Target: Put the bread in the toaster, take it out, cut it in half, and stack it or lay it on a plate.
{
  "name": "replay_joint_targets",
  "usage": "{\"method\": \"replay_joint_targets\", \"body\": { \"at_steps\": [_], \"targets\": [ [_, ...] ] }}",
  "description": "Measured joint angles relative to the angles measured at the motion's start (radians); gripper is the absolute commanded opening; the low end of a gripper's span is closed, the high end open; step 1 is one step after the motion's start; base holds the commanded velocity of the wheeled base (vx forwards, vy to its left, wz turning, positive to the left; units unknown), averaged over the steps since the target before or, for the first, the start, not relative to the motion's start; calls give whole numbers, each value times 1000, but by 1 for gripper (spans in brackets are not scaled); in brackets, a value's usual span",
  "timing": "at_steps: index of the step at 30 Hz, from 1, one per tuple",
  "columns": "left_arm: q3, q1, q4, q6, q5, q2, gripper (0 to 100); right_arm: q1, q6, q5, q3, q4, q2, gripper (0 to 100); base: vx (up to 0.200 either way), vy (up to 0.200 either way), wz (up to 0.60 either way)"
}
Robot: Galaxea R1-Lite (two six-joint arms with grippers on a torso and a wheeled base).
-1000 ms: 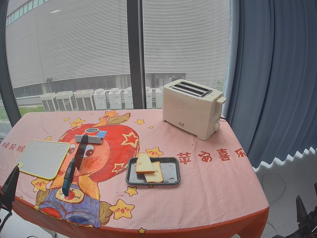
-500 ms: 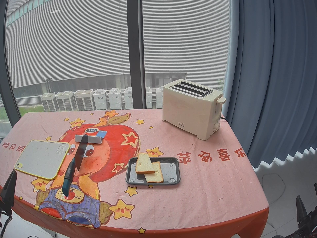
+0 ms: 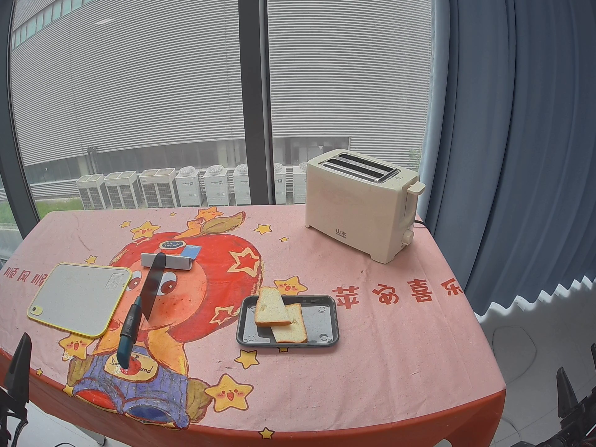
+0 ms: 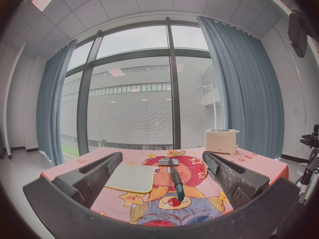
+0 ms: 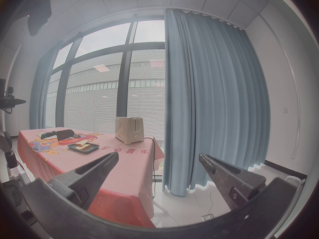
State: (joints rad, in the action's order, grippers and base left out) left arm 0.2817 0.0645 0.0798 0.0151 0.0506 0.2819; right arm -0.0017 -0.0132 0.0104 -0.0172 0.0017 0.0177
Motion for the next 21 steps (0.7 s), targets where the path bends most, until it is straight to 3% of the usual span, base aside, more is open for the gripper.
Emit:
{"method": "replay_joint_targets", "body": {
  "at_steps": [21],
  "targets": [
    [-36, 0, -10, 0, -2, -67, 100, 0, 0, 0, 0, 0, 0, 100, 0, 0, 0]
  ]
}}
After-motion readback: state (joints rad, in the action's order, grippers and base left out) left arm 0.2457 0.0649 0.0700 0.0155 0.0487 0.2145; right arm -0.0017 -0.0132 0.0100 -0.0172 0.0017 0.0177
